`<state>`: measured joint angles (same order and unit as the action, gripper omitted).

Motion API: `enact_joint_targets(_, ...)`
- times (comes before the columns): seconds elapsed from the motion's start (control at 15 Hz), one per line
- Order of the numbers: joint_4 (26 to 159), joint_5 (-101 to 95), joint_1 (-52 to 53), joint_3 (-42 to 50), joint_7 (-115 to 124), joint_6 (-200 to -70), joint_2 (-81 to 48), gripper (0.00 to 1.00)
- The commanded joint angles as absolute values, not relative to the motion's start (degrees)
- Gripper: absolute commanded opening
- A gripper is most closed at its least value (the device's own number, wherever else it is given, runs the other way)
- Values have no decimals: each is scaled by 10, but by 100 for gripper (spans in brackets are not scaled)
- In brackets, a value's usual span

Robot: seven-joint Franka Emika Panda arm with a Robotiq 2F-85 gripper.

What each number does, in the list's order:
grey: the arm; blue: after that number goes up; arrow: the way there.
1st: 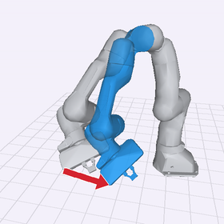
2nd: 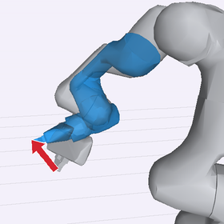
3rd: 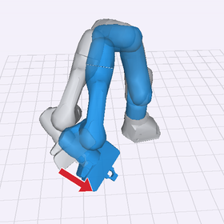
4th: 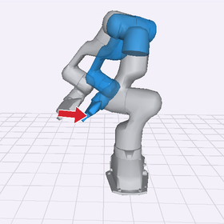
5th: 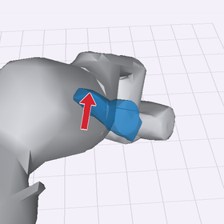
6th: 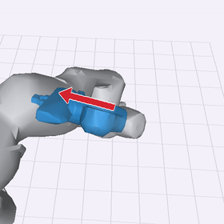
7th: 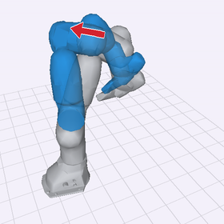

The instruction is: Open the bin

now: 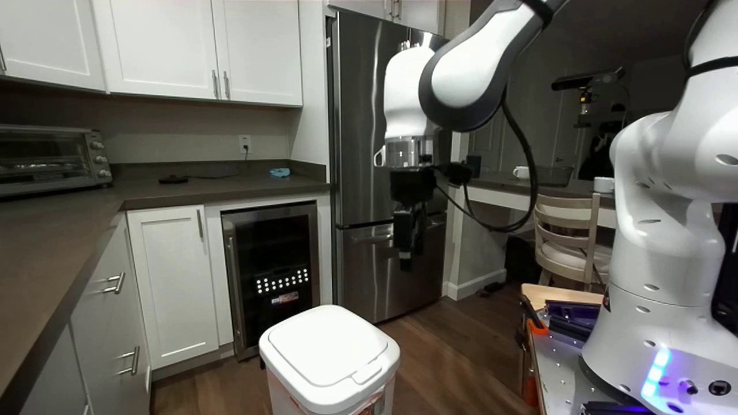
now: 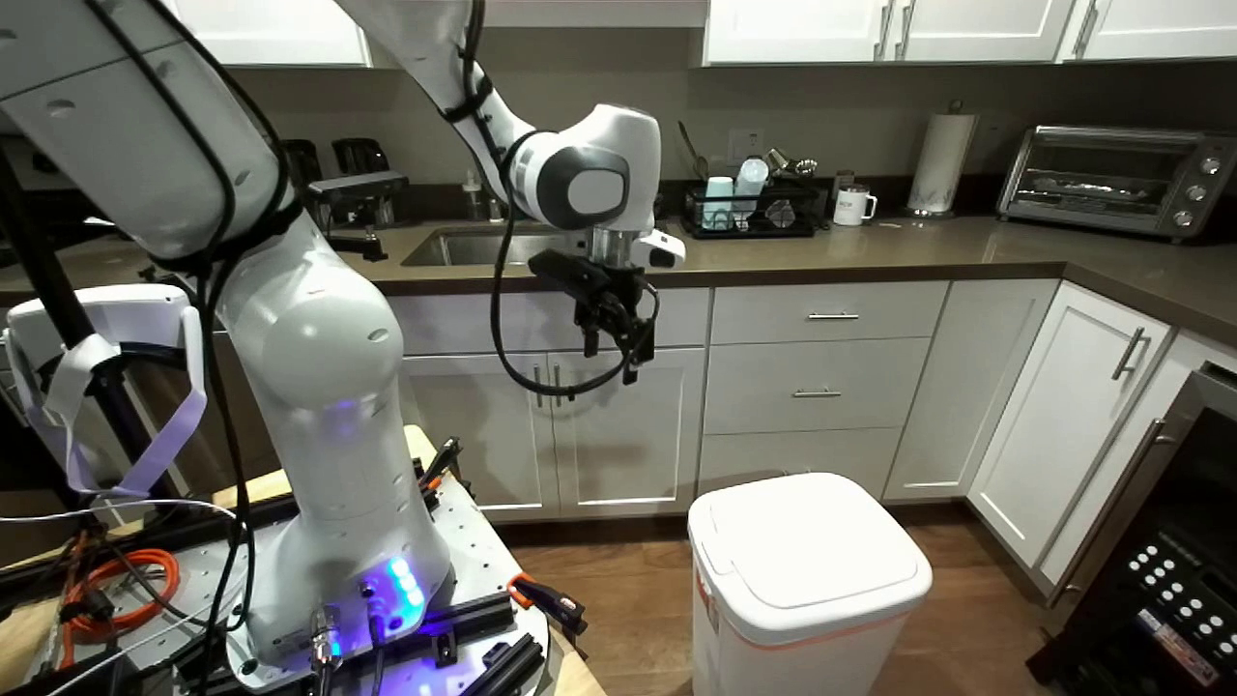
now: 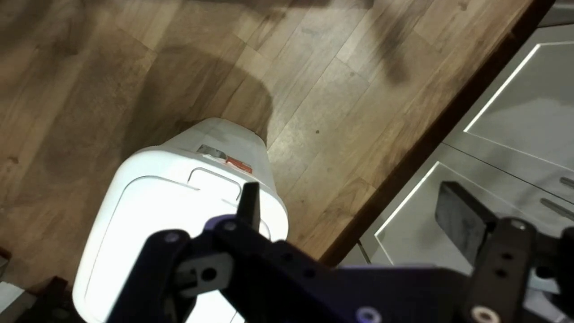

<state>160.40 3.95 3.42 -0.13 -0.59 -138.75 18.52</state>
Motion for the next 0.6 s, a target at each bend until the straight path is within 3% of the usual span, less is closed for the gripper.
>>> enact_joint_targets(0.0, 1582, -19, 2, -2, -8, -1507, 37, 100)
enact_joint_targets(0.27, 1520, -119, -27, 26, 39, -1604, -113, 100)
enact_joint_targets(0.53, 1422, -52, -33, 47, 29, -1657, -262, 100)
